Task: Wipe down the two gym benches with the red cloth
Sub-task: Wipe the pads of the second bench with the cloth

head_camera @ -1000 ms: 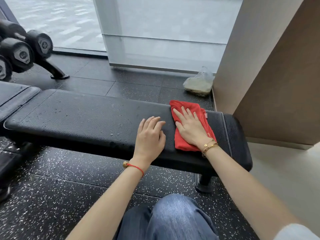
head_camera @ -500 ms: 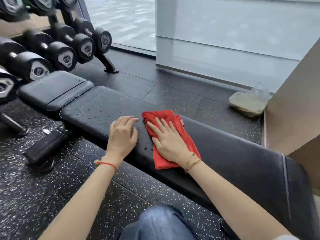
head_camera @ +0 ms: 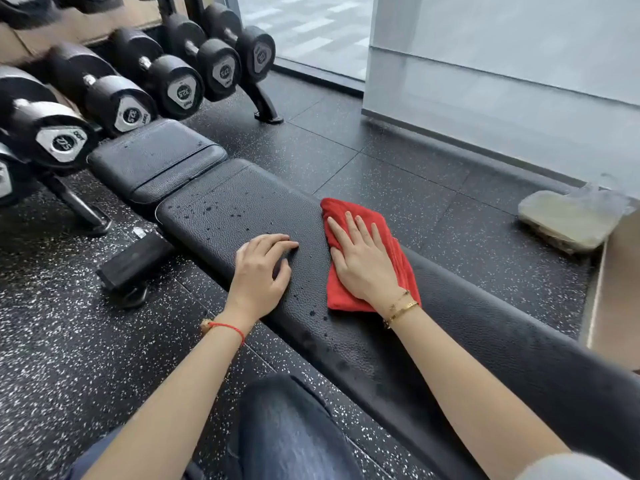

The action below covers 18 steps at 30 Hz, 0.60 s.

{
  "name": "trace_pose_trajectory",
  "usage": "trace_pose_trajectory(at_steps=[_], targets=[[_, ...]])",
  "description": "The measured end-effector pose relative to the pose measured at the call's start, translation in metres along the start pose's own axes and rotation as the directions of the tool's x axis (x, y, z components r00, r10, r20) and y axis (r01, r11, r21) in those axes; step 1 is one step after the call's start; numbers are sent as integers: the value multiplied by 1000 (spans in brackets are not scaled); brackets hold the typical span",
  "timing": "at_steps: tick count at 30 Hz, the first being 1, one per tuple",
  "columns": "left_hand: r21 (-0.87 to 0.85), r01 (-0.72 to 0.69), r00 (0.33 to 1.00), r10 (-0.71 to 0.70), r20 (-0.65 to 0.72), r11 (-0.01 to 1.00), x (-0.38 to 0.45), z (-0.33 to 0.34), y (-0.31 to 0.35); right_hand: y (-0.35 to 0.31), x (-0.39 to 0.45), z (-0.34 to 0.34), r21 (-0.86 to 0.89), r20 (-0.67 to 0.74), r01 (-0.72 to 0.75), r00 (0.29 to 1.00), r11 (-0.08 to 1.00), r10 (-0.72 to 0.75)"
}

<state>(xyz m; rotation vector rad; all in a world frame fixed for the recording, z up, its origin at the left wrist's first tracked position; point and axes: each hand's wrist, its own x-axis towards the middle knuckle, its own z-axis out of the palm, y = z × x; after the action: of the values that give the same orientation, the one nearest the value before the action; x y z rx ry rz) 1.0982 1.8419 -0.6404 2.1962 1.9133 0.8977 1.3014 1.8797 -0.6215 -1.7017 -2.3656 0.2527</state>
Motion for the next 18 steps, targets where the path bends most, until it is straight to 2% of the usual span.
trace_pose_trajectory(at_steps=[9,13,16,18], targets=[[0,-10,1000,10,1,1000,-3,-1,2,-14,-91,1,-8,44,130,991,991,-130],[12,-27,1000,27,-3,1000,-4,-1,2,-3,-92,-3,-16,-3,-19,1000,1000,19],[11,-22,1000,22,-8,1000,-5,0,2,-28,-60,3,-37,-56,-171,984,985,169],[7,-20,1000,20,-9,1000,-5,-1,2,-55,-45,12,-36,-71,-196,979,980,193]])
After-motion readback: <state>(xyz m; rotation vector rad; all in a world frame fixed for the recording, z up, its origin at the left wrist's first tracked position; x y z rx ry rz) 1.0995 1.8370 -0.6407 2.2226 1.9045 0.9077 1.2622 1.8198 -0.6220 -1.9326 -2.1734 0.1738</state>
